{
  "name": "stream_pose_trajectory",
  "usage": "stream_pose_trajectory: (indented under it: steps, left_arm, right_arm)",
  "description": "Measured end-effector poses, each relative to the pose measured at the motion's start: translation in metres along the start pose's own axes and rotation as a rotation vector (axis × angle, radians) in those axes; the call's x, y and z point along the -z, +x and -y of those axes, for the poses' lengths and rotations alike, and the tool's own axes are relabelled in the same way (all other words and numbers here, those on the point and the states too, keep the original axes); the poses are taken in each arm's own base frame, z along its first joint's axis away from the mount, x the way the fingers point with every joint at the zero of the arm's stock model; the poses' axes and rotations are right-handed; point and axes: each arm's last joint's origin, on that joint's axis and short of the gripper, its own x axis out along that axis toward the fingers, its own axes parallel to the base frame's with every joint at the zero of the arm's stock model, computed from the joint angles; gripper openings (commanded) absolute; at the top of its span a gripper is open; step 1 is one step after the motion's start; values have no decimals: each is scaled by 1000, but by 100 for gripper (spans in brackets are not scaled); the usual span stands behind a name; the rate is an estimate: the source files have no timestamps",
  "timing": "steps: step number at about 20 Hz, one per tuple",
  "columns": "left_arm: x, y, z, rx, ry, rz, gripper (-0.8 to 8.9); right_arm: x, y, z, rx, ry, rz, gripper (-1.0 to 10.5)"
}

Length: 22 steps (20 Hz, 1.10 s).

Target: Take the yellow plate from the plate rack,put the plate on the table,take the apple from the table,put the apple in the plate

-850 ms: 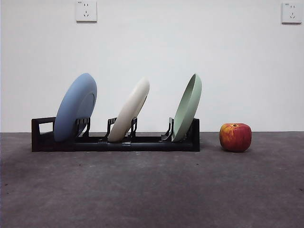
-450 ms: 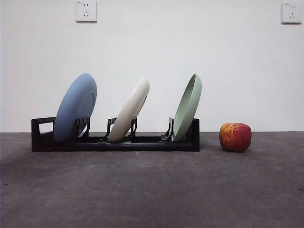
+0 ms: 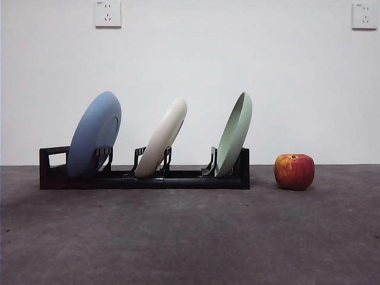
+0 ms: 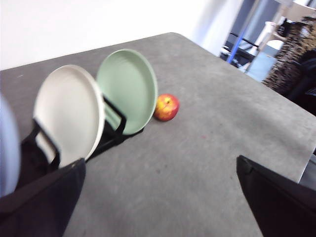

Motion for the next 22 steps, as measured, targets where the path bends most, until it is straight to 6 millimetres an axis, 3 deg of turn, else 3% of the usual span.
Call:
stream_pose_trajectory:
  steps: [7,10,13,17,22]
  left_arm:
    - [-46,110,-38,84,40,-73,593]
    - [-50,168,-66,76,13,-145,593]
    - [-45,213,-87,25,1,-201,593]
    - [-30,250,-104,-4,1,-225,593]
    - [-8,281,-108,-22,-3,-279,593]
  right_arm:
    - [-3,13,3,-43,20,-46,661]
    - [-4,16,5,-47,25,-59,660]
    - [-4,18,5,-47,27,-65,660]
    - [-5,20,6,-48,30,-73,660]
    - [-6,27,8,-50,44,-100,659]
